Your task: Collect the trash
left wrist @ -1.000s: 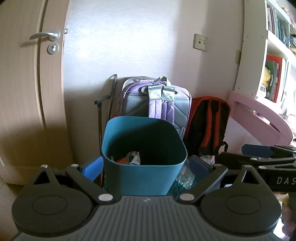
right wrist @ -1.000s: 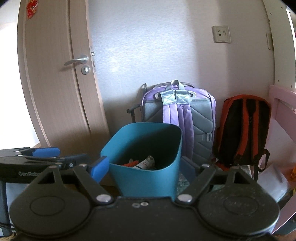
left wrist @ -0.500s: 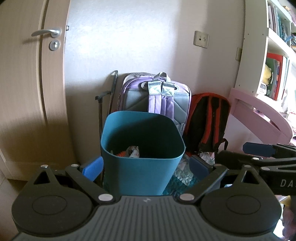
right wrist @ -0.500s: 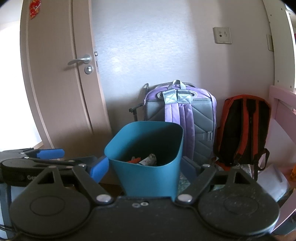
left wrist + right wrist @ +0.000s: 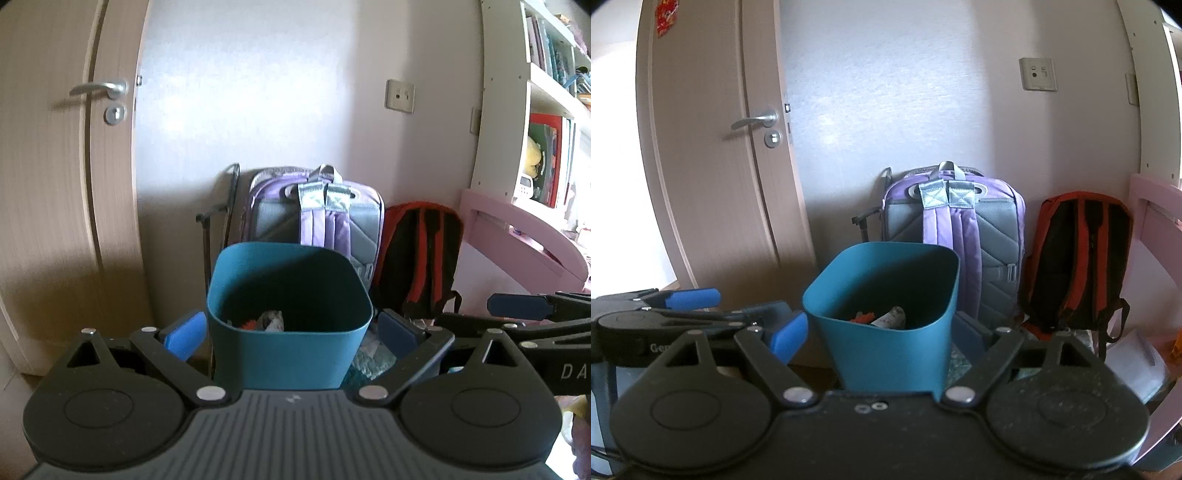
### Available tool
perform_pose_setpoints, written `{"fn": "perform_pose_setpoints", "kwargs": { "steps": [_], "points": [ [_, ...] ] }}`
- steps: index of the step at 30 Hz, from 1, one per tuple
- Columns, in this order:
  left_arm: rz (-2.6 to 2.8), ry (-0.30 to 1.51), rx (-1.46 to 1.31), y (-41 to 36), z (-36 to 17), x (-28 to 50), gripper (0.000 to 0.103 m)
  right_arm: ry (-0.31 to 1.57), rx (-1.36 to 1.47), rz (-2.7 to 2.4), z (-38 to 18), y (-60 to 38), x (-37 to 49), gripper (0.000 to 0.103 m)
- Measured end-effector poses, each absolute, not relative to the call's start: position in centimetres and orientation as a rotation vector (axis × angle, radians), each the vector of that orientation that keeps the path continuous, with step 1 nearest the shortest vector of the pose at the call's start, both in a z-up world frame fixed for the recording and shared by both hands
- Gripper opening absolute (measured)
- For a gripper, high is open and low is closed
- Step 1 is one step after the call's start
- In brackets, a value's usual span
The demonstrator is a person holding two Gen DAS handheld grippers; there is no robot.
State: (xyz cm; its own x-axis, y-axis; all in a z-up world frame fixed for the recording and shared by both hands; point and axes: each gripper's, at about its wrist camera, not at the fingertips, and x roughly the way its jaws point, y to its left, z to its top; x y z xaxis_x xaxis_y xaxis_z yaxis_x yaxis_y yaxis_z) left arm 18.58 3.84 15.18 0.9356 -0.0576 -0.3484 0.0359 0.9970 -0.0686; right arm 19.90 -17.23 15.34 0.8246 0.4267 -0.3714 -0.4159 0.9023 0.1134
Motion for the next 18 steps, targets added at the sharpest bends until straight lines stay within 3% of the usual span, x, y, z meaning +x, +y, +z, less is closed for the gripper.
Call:
{"fn": "perform_pose_setpoints", "kwargs": {
  "steps": [18],
  "points": [
    [-0.047, 0.401, -0.098, 4.0, 14.1, 19.4, 0.1, 0.409, 0.042, 0.442, 15.0, -17.3, 19.9, 0.085]
  ]
}}
